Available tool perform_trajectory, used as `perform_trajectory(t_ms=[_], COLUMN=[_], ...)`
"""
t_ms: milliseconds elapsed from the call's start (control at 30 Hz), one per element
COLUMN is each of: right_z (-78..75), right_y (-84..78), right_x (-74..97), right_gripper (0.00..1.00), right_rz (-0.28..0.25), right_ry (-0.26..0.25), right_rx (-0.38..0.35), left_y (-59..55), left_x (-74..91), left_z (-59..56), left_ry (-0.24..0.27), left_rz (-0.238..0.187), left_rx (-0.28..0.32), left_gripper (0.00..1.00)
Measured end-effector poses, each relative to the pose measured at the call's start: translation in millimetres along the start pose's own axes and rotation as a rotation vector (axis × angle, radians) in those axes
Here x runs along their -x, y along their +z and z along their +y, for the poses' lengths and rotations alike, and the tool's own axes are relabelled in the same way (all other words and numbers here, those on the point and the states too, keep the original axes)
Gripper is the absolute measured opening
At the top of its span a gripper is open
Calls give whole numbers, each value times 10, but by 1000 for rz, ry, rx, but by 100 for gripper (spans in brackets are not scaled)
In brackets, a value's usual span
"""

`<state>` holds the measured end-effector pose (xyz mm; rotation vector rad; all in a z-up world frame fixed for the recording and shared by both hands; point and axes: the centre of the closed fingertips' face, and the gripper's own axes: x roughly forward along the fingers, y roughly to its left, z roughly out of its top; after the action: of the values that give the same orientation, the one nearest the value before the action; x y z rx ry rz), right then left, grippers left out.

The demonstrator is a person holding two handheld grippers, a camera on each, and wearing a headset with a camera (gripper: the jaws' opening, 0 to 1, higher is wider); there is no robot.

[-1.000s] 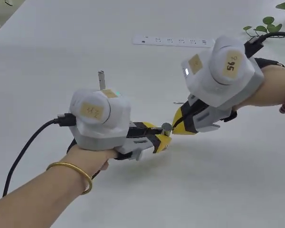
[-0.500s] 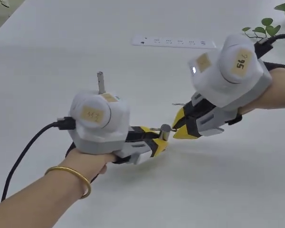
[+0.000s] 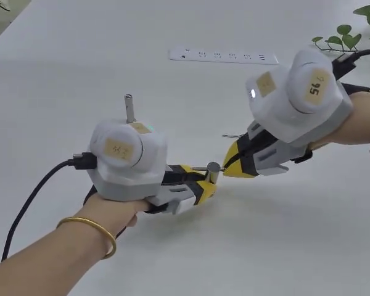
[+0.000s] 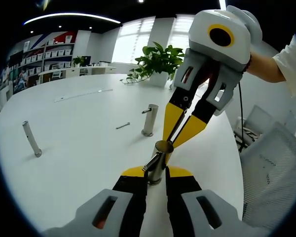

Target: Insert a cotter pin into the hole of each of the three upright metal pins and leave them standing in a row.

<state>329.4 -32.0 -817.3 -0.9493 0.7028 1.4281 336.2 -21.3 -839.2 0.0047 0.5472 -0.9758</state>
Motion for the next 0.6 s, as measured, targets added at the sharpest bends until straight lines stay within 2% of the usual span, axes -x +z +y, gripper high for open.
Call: perform_trajectory(t_ms=[167, 367, 433, 467, 567, 600], right_z=[3, -16, -13, -10, -9, -39], right_y=[-7, -16, -9, 18, 79, 99], right_x=[-19, -35, -20, -9, 20, 21], right_gripper=[5, 16, 18, 19, 21, 21], right_rz=[7, -8, -33, -62, -123, -161], right_ry=[-1, -23, -34, -45, -59, -74], right_rx=[-32, -69, -96, -136, -192, -222], left_y=[0, 34, 50, 53, 53, 59], left_x=[-4, 30, 56, 68, 123, 149], left_z=[0, 41, 47, 43, 41, 37], left_ry=[2, 24, 25, 22, 25, 24], left_rz=[3, 2, 4, 8, 23, 23], left_rx=[3, -10, -17, -22, -50, -53], left_gripper=[12, 19, 23, 24, 27, 29])
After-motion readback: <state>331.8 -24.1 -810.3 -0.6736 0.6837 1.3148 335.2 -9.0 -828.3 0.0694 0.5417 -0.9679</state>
